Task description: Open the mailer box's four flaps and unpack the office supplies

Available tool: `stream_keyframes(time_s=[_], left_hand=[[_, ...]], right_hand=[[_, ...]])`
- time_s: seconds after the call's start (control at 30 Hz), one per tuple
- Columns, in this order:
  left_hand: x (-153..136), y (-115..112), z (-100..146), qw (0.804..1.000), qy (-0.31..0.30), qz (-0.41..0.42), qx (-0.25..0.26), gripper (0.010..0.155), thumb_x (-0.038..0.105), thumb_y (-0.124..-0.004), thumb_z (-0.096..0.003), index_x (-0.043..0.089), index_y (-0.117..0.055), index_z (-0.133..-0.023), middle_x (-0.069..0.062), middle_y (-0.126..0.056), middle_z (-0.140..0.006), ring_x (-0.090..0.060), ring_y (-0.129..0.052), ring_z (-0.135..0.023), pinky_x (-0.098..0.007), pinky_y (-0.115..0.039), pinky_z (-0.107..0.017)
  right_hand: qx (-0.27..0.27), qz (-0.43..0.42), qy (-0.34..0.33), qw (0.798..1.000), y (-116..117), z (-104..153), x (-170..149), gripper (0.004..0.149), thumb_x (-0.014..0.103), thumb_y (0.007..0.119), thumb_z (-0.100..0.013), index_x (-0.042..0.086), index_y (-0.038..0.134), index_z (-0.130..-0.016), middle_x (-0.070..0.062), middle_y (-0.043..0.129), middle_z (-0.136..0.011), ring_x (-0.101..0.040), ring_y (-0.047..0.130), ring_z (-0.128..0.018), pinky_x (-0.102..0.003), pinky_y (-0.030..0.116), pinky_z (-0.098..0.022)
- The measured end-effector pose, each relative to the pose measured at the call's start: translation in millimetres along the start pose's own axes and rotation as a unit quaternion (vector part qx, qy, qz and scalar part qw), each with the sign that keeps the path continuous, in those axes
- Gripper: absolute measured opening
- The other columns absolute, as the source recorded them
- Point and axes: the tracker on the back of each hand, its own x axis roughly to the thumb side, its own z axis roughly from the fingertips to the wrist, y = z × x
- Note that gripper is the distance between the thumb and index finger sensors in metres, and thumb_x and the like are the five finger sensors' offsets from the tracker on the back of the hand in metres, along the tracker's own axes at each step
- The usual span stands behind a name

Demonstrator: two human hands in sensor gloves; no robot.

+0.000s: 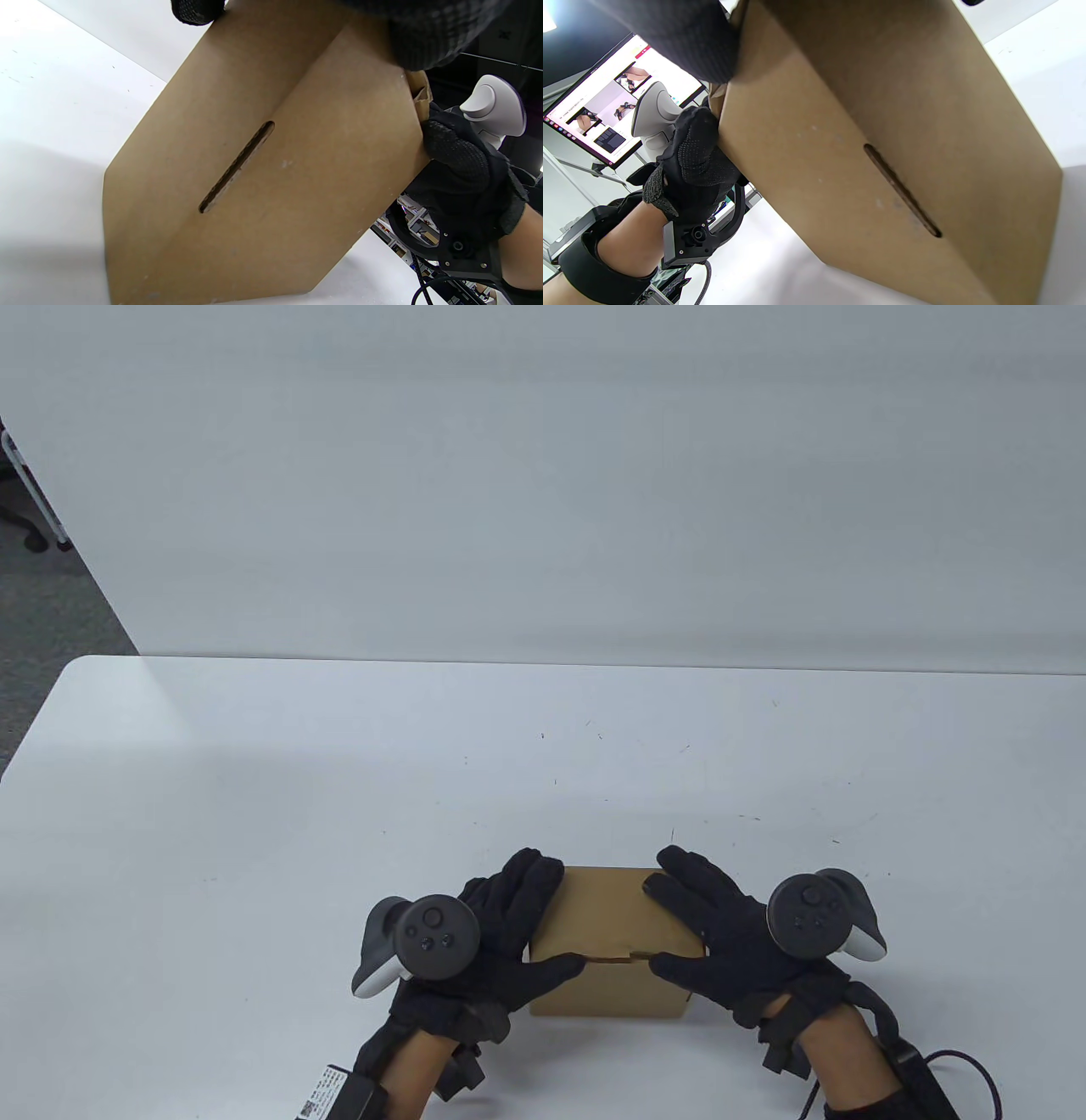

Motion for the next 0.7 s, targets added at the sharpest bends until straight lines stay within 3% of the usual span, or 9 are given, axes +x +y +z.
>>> stream_keyframes(time_s=[0.23,0.43,0.7], left_hand=[[0.6,0.5,-0.3,1.0,0.005,0.007,0.003,0.093,0.074,-0.076,-0.0565,0.033,-0.02,-0.119,-0.016,-0.023,-0.13,-0.05,-0.044,-0.118,-0.074,-0.031,-0.081],[5.5,1.9,-1.4,1.0,0.008,-0.021,0.015,0.093,0.074,-0.074,-0.0563,0.032,-0.022,-0.119,-0.02,-0.029,-0.128,-0.051,-0.048,-0.116,-0.074,-0.032,-0.081],[5.7,2.1,-3.7,1.0,0.013,-0.017,0.023,0.092,0.075,-0.071,-0.0557,0.031,-0.022,-0.119,-0.02,-0.03,-0.128,-0.051,-0.05,-0.115,-0.074,-0.032,-0.081]], right_hand=[[-0.021,0.004,-0.01,1.0,-1.2,-0.7,-0.2,0.079,0.053,0.077,-0.063,0.005,0.042,-0.114,-0.026,0.032,-0.121,-0.069,0.037,-0.102,-0.073,0.048,-0.069],[-0.035,0.078,-0.027,0.996,-1.1,-0.7,6.8,0.082,0.057,0.072,-0.063,0.003,0.037,-0.114,-0.029,0.04,-0.118,-0.073,0.048,-0.097,-0.073,0.056,-0.066],[-0.059,0.063,-0.039,0.996,-1.5,-0.9,3.4,0.085,0.057,0.072,-0.063,0.003,0.032,-0.115,-0.03,0.044,-0.117,-0.074,0.052,-0.095,-0.072,0.059,-0.065]])
